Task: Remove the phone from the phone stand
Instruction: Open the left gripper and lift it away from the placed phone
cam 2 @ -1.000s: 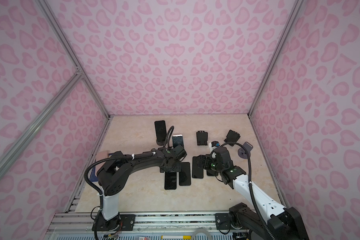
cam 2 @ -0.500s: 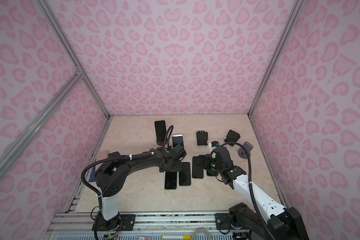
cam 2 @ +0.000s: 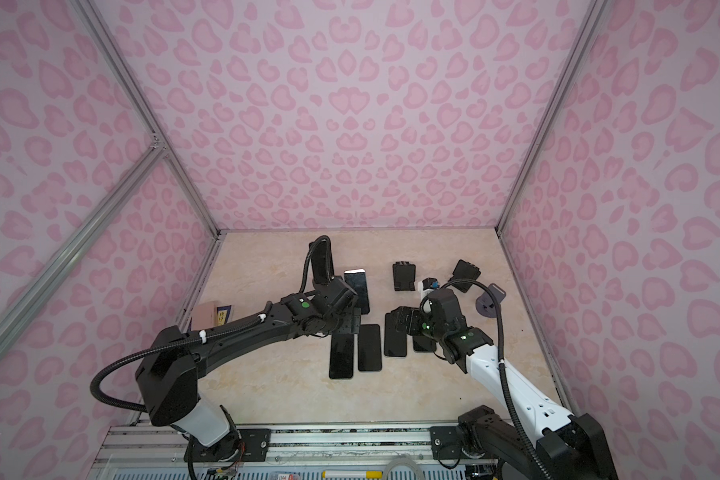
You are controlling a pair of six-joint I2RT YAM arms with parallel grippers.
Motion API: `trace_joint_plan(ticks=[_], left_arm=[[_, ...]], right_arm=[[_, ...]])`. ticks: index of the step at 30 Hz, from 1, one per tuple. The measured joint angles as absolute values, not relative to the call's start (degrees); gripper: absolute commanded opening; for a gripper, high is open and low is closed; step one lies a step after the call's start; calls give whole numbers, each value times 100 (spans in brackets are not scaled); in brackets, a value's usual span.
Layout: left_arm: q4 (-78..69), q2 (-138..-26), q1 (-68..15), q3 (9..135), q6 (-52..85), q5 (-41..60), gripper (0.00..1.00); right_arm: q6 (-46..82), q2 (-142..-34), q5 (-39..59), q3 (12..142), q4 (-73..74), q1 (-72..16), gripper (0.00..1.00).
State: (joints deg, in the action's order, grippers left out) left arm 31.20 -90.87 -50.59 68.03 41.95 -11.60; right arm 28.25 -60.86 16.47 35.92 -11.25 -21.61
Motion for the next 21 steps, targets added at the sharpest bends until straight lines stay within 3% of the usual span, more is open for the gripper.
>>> trace_joint_plan(ticks=[12,21], left_arm=[[2526,-6355,-5063,4873,4703,-2681,94],[2941,-5428,-5009,3809,5758,-3485,98]], right_arm=[[2786,-6873,1194,4598,-1546,-2742,98],[2589,-8132,235,5861,-1925,-3559,99]])
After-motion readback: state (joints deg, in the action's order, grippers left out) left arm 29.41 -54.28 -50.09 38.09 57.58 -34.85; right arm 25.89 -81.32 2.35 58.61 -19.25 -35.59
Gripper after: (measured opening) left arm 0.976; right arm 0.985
